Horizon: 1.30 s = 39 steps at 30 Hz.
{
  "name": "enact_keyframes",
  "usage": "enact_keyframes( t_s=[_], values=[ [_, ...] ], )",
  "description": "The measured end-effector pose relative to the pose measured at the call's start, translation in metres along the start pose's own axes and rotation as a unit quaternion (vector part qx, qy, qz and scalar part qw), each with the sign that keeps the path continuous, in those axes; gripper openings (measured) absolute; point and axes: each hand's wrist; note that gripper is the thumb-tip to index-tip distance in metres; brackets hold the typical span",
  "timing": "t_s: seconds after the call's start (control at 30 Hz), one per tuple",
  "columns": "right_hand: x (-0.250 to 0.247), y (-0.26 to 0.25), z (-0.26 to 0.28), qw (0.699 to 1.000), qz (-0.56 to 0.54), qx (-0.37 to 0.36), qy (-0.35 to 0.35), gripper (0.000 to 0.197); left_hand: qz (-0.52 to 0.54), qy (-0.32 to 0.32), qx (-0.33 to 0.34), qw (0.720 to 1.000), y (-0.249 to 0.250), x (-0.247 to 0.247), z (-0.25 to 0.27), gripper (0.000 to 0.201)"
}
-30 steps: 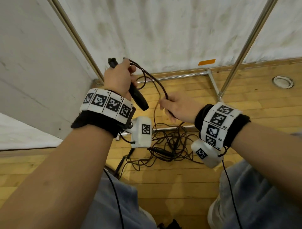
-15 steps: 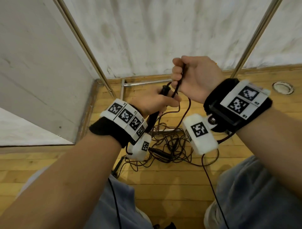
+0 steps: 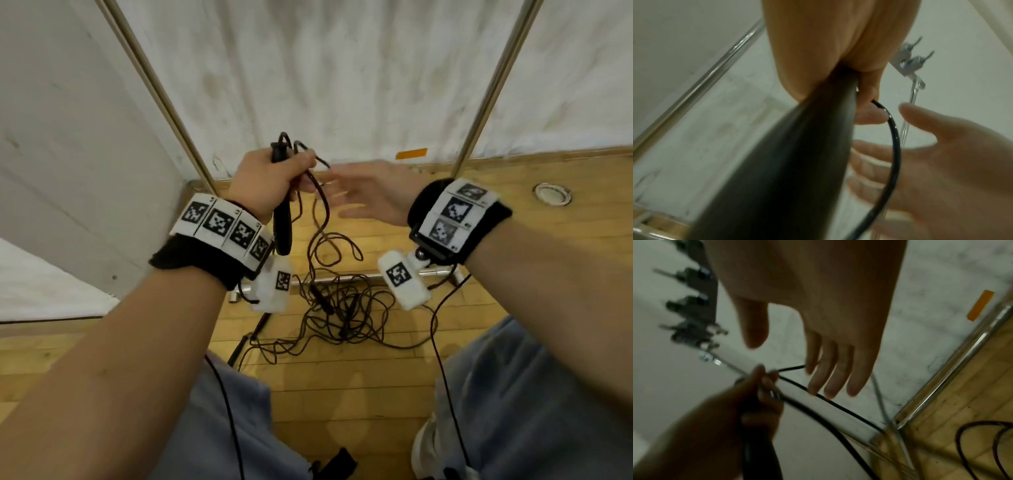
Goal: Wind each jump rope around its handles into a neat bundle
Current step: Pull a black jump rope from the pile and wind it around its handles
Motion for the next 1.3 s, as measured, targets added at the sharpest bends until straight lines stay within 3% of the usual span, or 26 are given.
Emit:
enact_keyframes(
  t_s=[0.07,0.13,0.2,0.33,0.4,0.57,0.63,0.7,0.77,0.8,0.87,0.93,0.97,1.1,1.2,1.3],
  values=[
    [0.014,0.010,0.007,0.990,0.135,-0.014,-0.034,0.022,0.081,0.003,-0.017,0.997,0.009,-0.002,0.001,0.015],
    [0.023,0.019,0.011,0.947,0.316,-0.063,0.007,0.015,0.139,0.004,-0.029,0.990,0.016,-0.005,0.002,0.016],
    [0.028,0.024,0.013,0.920,0.376,-0.103,0.050,0.014,0.158,0.012,-0.031,0.987,0.020,-0.007,0.004,0.018],
    [0.025,0.015,0.016,0.972,0.161,-0.129,0.109,0.020,0.099,-0.009,-0.039,0.994,0.017,-0.010,0.007,0.027],
    [0.021,0.004,0.016,0.977,0.045,-0.150,0.147,0.020,0.043,-0.065,-0.047,0.996,0.010,-0.009,0.009,0.012],
    [0.016,-0.018,0.011,0.955,-0.191,-0.168,0.152,0.023,-0.187,-0.198,-0.013,0.962,-0.006,0.004,0.024,0.007],
    [0.011,-0.026,0.010,0.937,-0.252,-0.171,0.169,0.024,-0.198,-0.198,-0.009,0.960,-0.010,0.009,0.024,0.007],
    [0.002,-0.029,0.008,0.919,-0.312,-0.163,0.178,0.020,-0.175,-0.147,0.006,0.974,-0.013,0.013,0.022,0.006],
    [-0.004,-0.027,0.005,0.931,-0.287,-0.139,0.179,0.016,-0.129,-0.076,0.023,0.988,-0.014,0.015,0.017,0.008],
    [-0.005,-0.024,0.003,0.951,-0.218,-0.120,0.182,0.018,-0.112,-0.051,0.028,0.992,-0.012,0.015,0.014,0.009],
    [-0.003,-0.013,-0.001,0.979,0.045,-0.090,0.176,0.024,-0.091,-0.023,0.027,0.995,-0.010,0.014,0.008,0.011],
    [0.007,0.000,-0.002,0.957,0.258,-0.082,0.107,0.019,-0.076,-0.014,0.021,0.997,-0.007,0.014,0.003,0.015],
    [0.013,0.005,-0.001,0.948,0.296,-0.077,0.084,0.017,-0.067,-0.015,0.019,0.997,-0.006,0.015,0.001,0.017],
    [0.017,0.017,-0.005,0.946,0.293,-0.085,0.107,0.022,-0.040,-0.031,0.025,0.998,-0.005,0.018,-0.002,0.017],
    [0.011,0.014,-0.008,0.962,0.187,-0.090,0.180,0.018,-0.071,-0.066,0.003,0.995,-0.004,0.016,-0.004,0.009],
    [0.008,0.010,-0.010,0.971,0.048,-0.077,0.223,0.014,-0.186,-0.135,0.000,0.973,-0.009,0.014,-0.003,0.021]
  ],
)
Point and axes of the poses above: each hand's wrist, its own z-axis away from the middle knuckle, its own x-axis out of the palm, y = z × x, and after that the axes turned 7 degrees about y, right-handed
